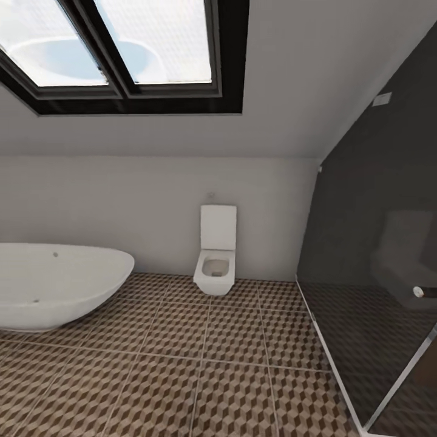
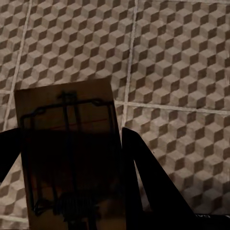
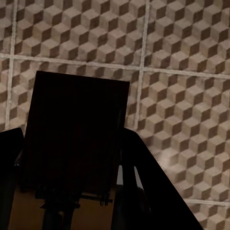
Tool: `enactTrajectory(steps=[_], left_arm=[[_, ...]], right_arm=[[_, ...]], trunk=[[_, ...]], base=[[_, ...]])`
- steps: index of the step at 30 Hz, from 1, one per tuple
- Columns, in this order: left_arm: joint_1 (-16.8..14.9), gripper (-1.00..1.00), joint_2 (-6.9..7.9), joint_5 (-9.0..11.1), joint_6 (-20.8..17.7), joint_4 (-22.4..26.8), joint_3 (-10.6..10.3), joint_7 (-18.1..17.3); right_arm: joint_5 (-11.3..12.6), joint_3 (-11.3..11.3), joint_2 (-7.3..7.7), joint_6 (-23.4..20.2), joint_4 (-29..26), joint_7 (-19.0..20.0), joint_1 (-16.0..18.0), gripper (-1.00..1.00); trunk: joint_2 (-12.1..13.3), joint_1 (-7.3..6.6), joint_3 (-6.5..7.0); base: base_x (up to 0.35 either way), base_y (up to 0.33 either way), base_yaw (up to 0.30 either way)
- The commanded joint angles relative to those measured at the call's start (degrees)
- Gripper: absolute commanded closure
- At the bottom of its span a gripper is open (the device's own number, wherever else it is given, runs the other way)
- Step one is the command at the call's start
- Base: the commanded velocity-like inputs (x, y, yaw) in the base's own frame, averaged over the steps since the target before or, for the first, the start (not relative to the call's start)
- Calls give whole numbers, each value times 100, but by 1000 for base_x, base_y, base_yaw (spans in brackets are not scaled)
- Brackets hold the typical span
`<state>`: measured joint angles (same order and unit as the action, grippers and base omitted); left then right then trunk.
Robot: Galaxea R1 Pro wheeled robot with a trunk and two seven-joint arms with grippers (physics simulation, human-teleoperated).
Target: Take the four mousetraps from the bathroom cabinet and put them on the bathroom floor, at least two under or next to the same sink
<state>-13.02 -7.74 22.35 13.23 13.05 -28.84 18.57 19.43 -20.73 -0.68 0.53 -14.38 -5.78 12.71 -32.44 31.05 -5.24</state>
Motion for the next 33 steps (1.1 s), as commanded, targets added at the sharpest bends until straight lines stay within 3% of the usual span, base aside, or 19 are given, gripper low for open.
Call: enactTrajectory(steps=[1,11,24,33], left_arm=[[-7,100,0,24,13,-5,-52,50],[-7,100,0,24,18,-5,-49,50],[-7,100,0,24,22,-5,-43,50],[-7,100,0,24,22,-5,-43,50]], right_arm=[[78,-58,2,8,-4,-37,3,100],[78,-88,-7,10,-3,-37,3,100],[78,-94,-13,14,-2,-37,3,100],[78,-98,-43,17,1,-37,3,100]], trunk=[[-10,0,-14],[-10,0,-43],[-10,0,-82],[-10,0,-109]], base=[[-186,133,282],[-144,168,282],[-13,178,282],[0,43,282]])
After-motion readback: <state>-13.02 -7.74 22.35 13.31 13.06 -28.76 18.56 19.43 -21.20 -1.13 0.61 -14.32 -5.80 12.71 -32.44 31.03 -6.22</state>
